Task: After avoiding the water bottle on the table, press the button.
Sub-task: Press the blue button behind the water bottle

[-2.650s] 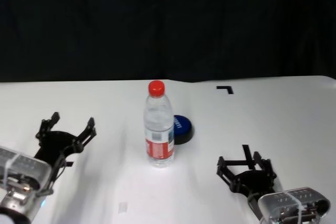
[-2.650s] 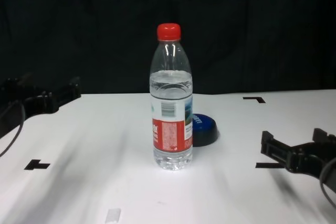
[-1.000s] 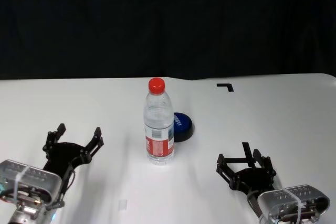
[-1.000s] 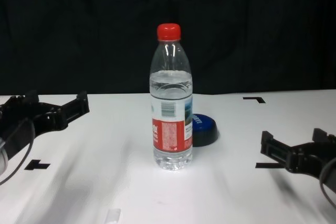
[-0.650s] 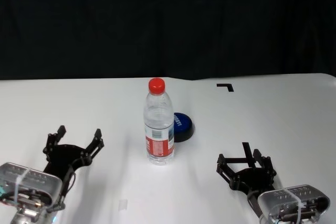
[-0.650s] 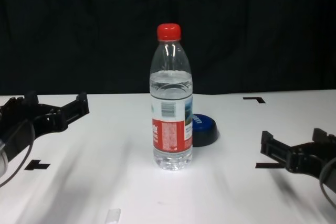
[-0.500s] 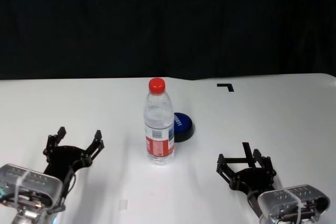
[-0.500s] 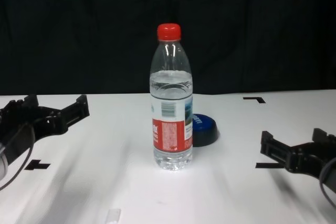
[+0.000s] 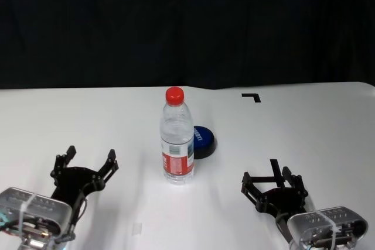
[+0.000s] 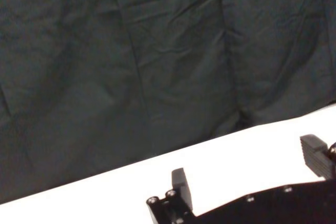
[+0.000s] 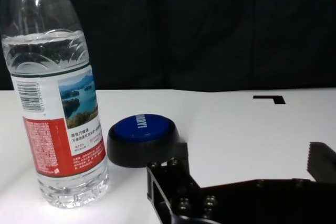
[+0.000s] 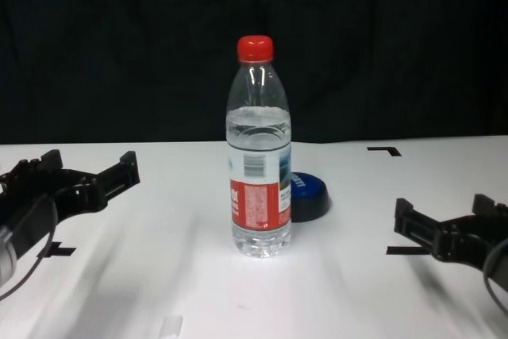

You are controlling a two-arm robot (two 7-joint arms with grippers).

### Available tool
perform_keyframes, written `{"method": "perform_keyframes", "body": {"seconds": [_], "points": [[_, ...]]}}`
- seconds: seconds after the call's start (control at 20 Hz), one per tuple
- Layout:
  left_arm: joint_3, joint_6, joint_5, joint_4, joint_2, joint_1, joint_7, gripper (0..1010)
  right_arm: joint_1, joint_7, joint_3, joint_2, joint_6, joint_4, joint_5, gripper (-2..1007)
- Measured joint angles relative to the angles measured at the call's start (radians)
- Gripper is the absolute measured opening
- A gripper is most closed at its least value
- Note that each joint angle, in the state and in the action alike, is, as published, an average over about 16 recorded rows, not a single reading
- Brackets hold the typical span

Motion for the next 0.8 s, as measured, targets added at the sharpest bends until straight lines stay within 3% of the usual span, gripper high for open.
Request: {"method": "perform_keyframes", "body": {"seconds": [0.8], "points": [[0.003, 0.000, 0.000, 0.003, -0.004, 0.005, 0.002, 1009, 0.000, 0.000, 0.000, 0.000, 0.000, 0.000, 0.000, 1003]]}}
